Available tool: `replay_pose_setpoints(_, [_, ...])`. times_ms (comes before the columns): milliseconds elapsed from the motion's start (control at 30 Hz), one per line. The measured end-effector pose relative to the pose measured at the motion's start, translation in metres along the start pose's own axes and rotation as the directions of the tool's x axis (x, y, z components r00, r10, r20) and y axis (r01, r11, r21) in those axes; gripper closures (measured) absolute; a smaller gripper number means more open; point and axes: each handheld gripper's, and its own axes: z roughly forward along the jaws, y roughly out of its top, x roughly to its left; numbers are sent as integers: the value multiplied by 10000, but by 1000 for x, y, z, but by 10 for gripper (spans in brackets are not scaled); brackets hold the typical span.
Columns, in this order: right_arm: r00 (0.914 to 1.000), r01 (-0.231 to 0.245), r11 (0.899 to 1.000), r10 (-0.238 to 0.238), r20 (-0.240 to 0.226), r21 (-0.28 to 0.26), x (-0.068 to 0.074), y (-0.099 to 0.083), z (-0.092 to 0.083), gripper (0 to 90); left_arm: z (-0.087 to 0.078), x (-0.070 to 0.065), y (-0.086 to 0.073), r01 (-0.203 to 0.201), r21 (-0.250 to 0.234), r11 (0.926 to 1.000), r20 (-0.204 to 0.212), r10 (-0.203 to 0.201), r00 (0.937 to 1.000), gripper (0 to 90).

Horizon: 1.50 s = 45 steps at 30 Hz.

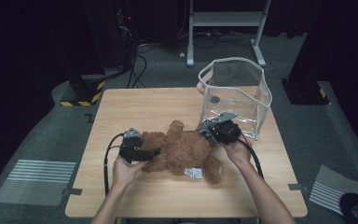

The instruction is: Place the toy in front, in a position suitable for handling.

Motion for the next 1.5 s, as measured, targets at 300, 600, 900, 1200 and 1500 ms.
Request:
replay_pose_setpoints(300, [9956, -902, 9886, 864, 362, 1204, -24, -33, 14, 807, 0, 0, -3, -40, -84, 10000, 219, 42, 9998, 317])
replay_pose_setpoints(600, [9999, -81, 9961, 74, -87, -875, -11, -7, -40, 807, 7, -3, -2, 36, -280, 9996, 319, -27, 9995, 313])
replay_pose_setpoints(900, [9989, -193, 9919, 245, -398, 1258, -10, -9, 21, 806, 5, -5, -1, -70, -183, 9998, 303, 75, 9995, 348])
replay_pose_setpoints(1200, [9984, -533, 9984, 537, -162, 208, -18, -8, -8, 806, 6, -4, 0, -155, -192, 9997, 398, 163, 9991, 360])
replay_pose_setpoints(1500, [9863, 334, 9994, -337, -1614, -47, 16, -3, -11, 812, 2, -11, -2, -148, -178, 9997, 506, 157, 9986, 321])
